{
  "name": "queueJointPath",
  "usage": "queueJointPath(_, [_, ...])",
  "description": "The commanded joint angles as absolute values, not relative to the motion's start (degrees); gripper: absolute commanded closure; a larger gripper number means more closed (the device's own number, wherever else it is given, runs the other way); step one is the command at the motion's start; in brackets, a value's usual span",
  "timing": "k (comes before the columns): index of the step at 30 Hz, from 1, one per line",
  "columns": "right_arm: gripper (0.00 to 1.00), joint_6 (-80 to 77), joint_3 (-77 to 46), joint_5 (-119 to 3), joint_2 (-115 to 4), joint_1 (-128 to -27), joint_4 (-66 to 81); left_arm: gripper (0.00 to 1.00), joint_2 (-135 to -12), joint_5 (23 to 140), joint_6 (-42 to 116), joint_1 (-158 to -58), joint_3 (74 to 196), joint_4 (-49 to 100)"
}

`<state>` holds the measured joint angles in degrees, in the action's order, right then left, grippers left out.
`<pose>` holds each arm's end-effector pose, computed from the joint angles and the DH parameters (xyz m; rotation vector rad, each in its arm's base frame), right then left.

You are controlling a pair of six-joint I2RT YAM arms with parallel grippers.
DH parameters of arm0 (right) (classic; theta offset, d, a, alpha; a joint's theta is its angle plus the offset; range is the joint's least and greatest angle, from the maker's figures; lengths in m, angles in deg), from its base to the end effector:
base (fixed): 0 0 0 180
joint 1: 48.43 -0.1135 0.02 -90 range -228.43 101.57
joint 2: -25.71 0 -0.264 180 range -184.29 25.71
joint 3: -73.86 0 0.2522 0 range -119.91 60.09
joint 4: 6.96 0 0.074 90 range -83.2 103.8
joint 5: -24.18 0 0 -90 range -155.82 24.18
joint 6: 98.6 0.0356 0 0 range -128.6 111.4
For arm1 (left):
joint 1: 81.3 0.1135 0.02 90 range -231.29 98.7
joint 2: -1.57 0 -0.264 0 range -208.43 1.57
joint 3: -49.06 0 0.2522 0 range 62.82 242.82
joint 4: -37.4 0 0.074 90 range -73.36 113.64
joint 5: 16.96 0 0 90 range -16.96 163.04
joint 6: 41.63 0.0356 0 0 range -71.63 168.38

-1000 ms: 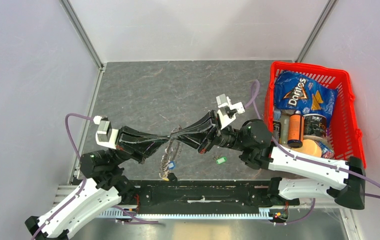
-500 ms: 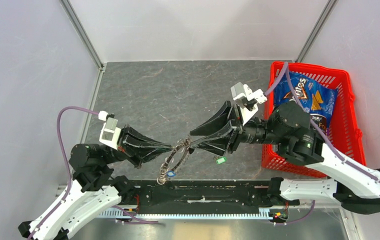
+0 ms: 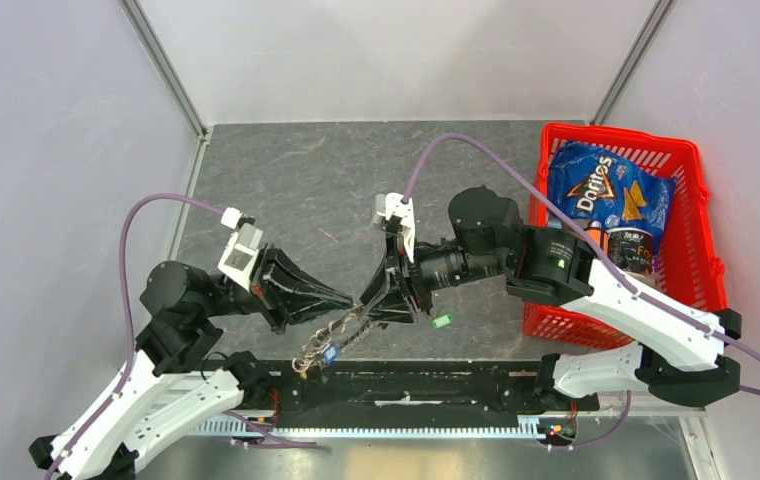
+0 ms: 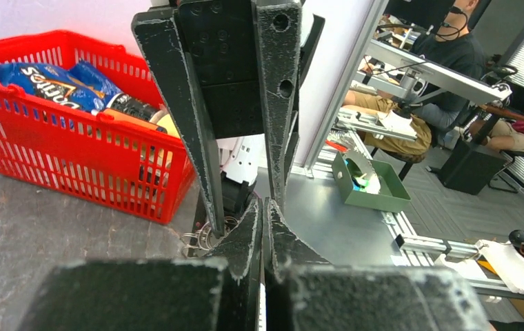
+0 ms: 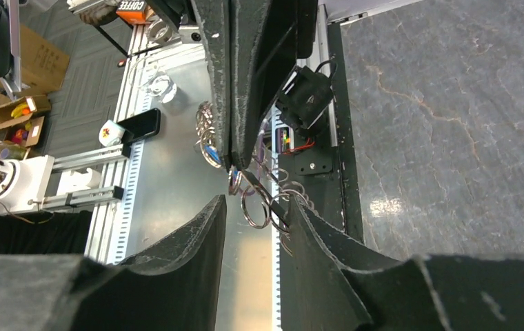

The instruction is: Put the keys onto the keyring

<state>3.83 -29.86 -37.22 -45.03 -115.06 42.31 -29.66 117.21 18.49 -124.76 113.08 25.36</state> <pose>0.0817 0.2321 0.4705 -1.2734 1.6348 1.3713 0.0551 -0.0863 0.4222 0.8998 1.1842 -1.5263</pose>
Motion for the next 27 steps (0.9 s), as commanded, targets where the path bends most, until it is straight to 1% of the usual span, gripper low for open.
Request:
queueJointPath(1, [0.55,2.06,-33.11,-34.25,-44.29,-115.13,44.40,0.98,-30.65,118.57,22.15,-124.63,116.79,23.25])
queueJointPath(7, [0.56,1.78,-32.98,-34.80,-43.75,-115.14,43.75,0.98,-31.23,118.48,23.42,-124.65,117.12,21.12])
queueJointPath(13, [0.55,1.34,-33.40,-39.68,-42.52,-115.12,43.47,0.98,-31.64,118.92,23.84,-124.64,117.22,21.02])
queueJointPath(27, [0.55,2.17,-34.01,-38.98,-43.45,-115.12,43.13,0.98,-31.95,117.64,23.99,-124.63,117.36,21.07])
